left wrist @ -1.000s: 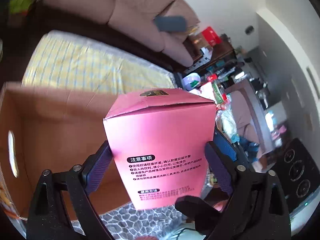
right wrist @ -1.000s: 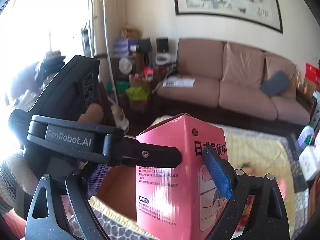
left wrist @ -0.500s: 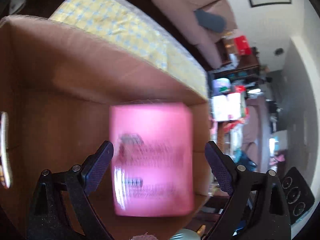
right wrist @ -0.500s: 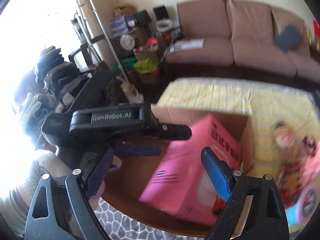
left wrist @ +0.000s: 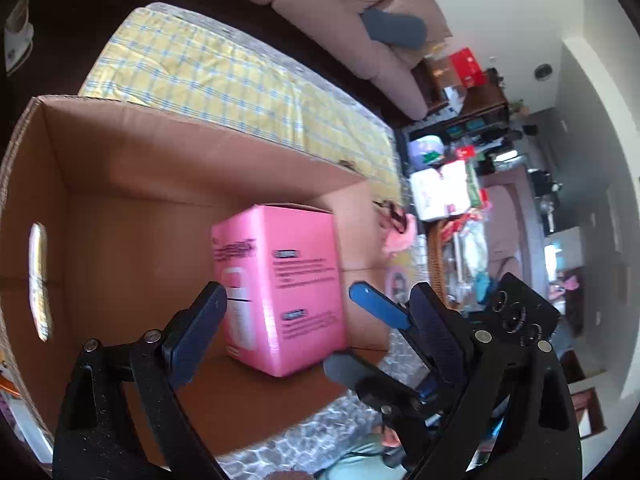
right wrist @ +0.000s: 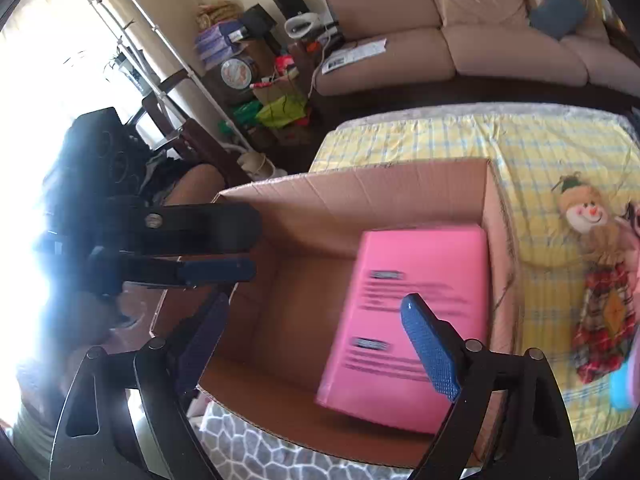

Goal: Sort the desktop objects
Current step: 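Lower the pink box into the cardboard box and open the right tool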

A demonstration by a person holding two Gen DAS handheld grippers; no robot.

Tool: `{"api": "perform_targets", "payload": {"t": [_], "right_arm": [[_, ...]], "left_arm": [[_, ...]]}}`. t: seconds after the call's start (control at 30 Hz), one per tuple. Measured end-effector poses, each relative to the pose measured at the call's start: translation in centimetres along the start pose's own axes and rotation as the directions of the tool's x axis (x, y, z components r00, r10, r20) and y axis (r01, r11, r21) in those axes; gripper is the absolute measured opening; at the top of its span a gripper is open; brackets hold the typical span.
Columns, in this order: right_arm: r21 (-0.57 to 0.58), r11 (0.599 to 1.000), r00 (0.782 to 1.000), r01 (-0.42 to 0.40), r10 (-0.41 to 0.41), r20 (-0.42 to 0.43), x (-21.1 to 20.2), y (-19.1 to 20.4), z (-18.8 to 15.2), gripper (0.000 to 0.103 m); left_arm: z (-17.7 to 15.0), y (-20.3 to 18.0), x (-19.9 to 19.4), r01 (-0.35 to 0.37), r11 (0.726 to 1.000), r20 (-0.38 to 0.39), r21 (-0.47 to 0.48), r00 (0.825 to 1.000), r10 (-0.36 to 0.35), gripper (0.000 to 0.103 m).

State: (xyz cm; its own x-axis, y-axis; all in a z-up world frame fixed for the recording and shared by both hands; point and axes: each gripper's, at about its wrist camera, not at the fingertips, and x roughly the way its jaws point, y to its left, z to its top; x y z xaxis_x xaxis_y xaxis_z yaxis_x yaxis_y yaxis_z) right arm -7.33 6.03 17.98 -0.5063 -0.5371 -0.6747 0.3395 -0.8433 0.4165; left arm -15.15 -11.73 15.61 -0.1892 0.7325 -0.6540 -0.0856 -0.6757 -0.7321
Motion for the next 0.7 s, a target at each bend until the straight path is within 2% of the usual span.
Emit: {"api": "perform_targets", "payload": {"t": [0.07,0.13,0.2,0.27,0.33,0.5,0.57,0.63,0.7], "right_arm": [[0.018,1.0,1.0,0.011,-0.011,0.021,-1.1,-0.8,-0.1,0.09],[0.021,0.998,0.997,0.063,-0.063,0.035,-2.2,-1.6,-0.2,0.09],[0.035,0.996,0.995,0.081,-0.083,0.049,-3.3,-2.8,-0.5,0.09],[0.051,0.995,0.994,0.09,-0.093,0.058,-4.3,-3.7,-0.7,0.09],[0.062,0.993,0.993,0.098,-0.102,0.067,-5.0,-4.5,-1.2,0.09],[0.086,0.991,0.992,0.106,-0.111,0.066,-5.8,-6.0,-2.4,0.09],[0.09,0.991,0.992,0.102,-0.108,0.064,-5.9,-6.5,-2.6,0.09],[0.092,0.991,0.992,0.098,-0.104,0.065,-5.9,-6.7,-2.8,0.09],[0.089,0.992,0.993,0.092,-0.098,0.068,-5.8,-6.7,-2.8,0.09]], "left_arm": [[0.0,-0.8,0.3,0.012,1.0,-0.013,0.002,1.0,-0.012,0.091],[-0.3,-1.3,1.2,0.032,0.999,-0.03,-0.007,0.999,-0.032,0.091],[-0.4,-1.2,2.1,0.058,0.997,-0.057,-0.047,0.996,-0.061,0.091],[-0.4,-0.8,3.9,0.115,0.985,-0.098,-0.126,0.987,-0.127,0.091],[-0.5,-0.6,5.5,0.14,0.975,-0.127,-0.173,0.978,-0.163,0.091],[-0.4,-0.1,8.7,0.084,0.971,-0.176,-0.225,0.976,-0.126,0.091],[0.0,0.2,9.1,0.026,0.977,-0.174,-0.211,0.983,-0.063,0.091],[0.4,0.3,9.0,0.012,0.979,-0.177,-0.204,0.983,-0.049,0.09],[1.0,0.0,8.5,-0.051,0.987,-0.167,-0.154,0.986,0.025,0.09]]}}
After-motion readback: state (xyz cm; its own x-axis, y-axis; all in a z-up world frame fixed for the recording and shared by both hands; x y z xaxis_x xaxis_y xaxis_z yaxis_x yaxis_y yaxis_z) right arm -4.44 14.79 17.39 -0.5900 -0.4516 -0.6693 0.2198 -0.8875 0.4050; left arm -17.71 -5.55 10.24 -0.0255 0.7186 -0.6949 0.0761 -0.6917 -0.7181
